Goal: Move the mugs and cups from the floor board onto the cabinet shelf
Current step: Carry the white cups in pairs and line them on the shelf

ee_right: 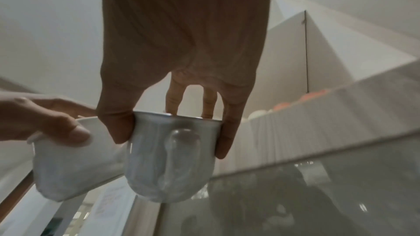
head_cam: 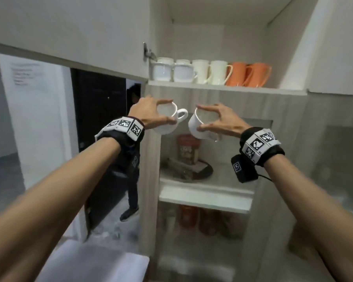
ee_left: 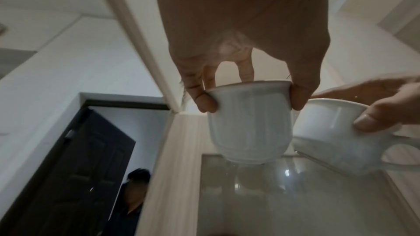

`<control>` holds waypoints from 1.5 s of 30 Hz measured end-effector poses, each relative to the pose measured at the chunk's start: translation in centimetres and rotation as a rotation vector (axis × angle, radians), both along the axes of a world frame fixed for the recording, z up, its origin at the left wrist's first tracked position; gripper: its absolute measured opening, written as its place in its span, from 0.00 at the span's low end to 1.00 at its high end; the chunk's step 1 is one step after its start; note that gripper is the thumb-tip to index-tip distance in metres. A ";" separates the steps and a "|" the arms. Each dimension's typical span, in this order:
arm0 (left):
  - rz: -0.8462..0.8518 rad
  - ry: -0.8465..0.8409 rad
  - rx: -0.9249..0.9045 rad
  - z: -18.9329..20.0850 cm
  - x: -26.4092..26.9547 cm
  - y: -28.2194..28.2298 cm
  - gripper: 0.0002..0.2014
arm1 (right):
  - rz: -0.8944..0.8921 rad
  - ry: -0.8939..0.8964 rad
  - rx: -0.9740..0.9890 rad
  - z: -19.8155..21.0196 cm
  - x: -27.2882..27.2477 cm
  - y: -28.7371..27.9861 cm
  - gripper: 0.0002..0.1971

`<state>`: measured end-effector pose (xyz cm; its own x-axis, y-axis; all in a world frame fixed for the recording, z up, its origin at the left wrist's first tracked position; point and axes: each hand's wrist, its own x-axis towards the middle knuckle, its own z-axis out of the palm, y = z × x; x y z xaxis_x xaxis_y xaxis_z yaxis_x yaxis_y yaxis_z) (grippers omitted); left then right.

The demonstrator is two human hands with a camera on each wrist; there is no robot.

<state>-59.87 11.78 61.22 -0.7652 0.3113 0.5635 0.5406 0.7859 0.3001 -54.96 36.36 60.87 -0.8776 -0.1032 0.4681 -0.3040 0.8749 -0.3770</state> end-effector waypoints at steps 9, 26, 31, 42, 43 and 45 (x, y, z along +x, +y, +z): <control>0.004 0.102 0.016 13.6 -5.5 9.7 0.41 | -0.036 0.120 0.098 17.4 -3.6 9.0 0.35; 0.126 -0.048 -0.141 19.5 -15.5 19.7 0.26 | -0.108 -0.359 0.269 23.5 -14.6 15.0 0.32; 0.166 -0.056 -0.215 19.2 -16.3 21.3 0.27 | -0.111 -0.408 0.230 23.1 -15.7 15.2 0.29; 0.136 -0.145 -0.272 20.1 -15.4 20.0 0.38 | -0.193 -0.387 0.368 22.6 -16.0 14.5 0.33; 0.119 -0.166 -0.271 20.4 -15.2 19.6 0.37 | -0.203 -0.373 0.388 22.7 -15.7 14.3 0.33; 0.106 -0.185 -0.294 20.7 -15.0 18.8 0.36 | -0.218 -0.345 0.419 22.7 -15.3 14.1 0.32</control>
